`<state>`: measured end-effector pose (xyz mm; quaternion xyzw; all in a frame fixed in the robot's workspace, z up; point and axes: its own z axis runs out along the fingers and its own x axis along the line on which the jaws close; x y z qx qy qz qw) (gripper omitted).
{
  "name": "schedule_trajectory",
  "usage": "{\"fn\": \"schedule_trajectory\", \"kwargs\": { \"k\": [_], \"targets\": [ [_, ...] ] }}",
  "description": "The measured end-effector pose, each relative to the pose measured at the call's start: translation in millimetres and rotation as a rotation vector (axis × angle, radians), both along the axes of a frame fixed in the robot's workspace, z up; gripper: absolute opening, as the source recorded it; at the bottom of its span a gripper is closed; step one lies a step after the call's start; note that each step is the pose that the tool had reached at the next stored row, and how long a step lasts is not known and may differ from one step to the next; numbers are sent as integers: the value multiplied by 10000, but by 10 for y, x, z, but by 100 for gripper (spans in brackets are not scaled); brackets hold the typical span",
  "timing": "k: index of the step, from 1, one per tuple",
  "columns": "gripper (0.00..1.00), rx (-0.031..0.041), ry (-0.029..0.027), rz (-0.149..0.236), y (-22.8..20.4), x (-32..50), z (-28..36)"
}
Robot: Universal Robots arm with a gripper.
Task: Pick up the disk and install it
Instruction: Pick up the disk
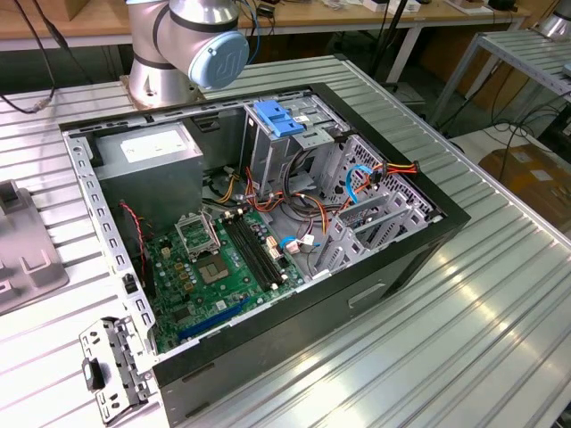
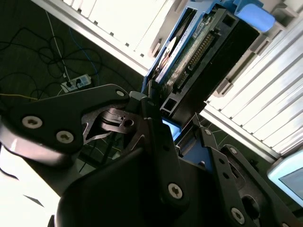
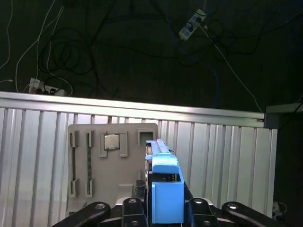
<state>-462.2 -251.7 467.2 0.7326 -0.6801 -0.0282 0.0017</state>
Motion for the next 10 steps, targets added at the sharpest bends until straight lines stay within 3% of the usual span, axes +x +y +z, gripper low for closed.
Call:
{"fn": "schedule_trajectory", "kwargs": {
  "k": [10],
  "targets": [
    [37, 0, 0, 0, 0, 4, 95]
  ]
}}
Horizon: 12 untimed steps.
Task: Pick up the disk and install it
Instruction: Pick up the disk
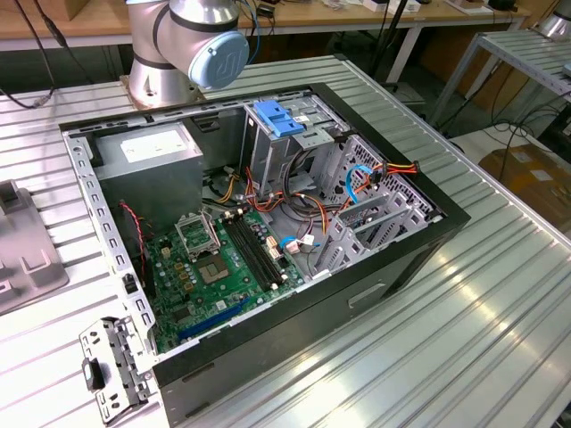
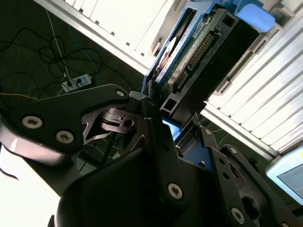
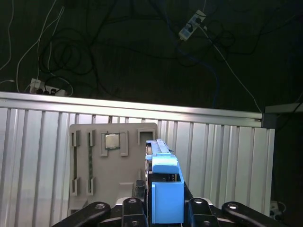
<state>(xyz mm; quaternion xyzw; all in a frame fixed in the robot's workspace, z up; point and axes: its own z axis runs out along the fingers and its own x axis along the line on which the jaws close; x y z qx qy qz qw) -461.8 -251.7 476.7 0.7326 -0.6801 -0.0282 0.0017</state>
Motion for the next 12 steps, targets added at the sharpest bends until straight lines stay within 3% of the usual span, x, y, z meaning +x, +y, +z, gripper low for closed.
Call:
{"fn": "schedule_trajectory", "kwargs": {
  "k": [12],
  "targets": [
    [37, 0, 0, 0, 0, 5, 136]
  ]
}}
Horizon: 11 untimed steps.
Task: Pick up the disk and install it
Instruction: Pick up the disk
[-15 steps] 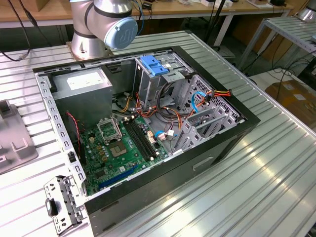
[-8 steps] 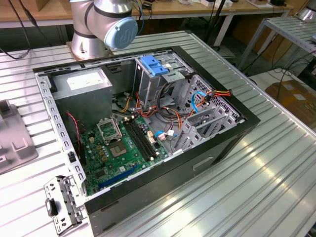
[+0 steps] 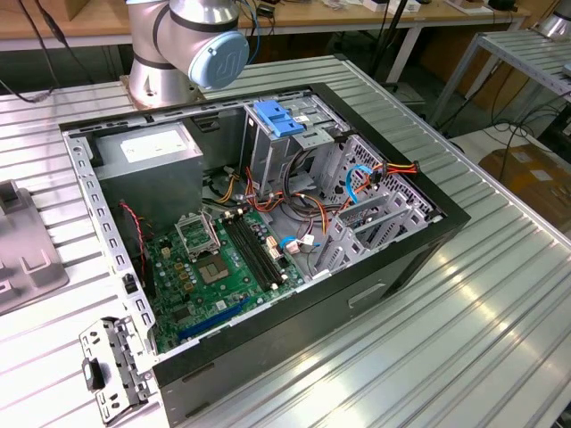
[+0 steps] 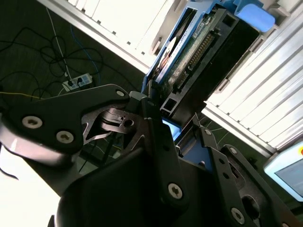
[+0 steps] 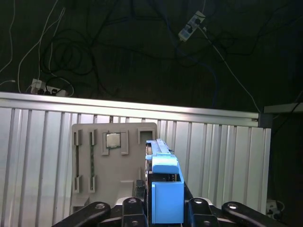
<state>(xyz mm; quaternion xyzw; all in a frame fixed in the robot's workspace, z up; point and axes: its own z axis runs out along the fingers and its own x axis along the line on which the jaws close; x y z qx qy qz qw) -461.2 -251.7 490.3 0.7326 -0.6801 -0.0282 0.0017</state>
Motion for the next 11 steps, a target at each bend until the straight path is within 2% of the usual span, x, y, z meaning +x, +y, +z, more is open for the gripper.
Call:
{"fn": "schedule_trajectory", "kwargs": {
  "k": [11],
  "targets": [
    [37, 0, 1, 0, 0, 3, 114]
  ]
}}
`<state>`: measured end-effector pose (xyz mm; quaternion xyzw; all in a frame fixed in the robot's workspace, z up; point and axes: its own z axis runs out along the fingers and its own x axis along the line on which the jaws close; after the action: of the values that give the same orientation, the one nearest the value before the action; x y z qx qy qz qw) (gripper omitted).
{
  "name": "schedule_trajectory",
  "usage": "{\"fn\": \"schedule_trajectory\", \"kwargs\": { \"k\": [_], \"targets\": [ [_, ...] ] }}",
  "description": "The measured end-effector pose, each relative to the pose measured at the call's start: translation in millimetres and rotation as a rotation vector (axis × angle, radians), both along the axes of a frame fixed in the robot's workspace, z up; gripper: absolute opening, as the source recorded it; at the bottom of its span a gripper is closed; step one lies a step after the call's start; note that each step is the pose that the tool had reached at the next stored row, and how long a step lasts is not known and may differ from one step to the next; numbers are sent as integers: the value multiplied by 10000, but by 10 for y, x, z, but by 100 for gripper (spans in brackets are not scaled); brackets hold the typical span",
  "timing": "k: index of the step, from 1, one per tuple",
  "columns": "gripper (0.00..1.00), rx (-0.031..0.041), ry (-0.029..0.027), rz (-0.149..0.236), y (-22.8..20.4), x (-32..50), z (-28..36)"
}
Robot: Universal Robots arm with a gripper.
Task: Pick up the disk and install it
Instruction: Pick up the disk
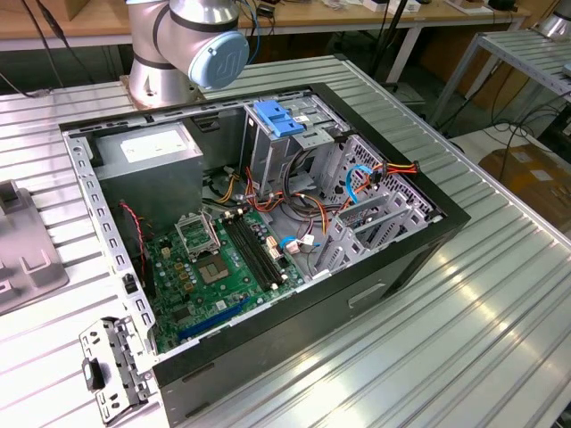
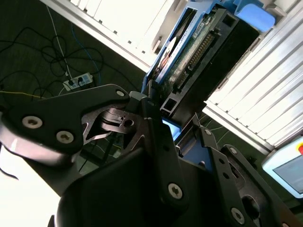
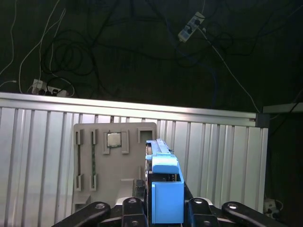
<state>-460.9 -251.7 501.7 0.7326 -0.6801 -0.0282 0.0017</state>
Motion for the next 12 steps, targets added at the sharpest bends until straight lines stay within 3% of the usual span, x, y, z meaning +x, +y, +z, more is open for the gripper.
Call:
{"fn": "schedule_trajectory", "kwargs": {
  "k": [6, 12],
  "targets": [
    [37, 0, 0, 1, -3, 3, 3],
    [37, 0, 0, 0, -41, 12, 3]
  ]
}}
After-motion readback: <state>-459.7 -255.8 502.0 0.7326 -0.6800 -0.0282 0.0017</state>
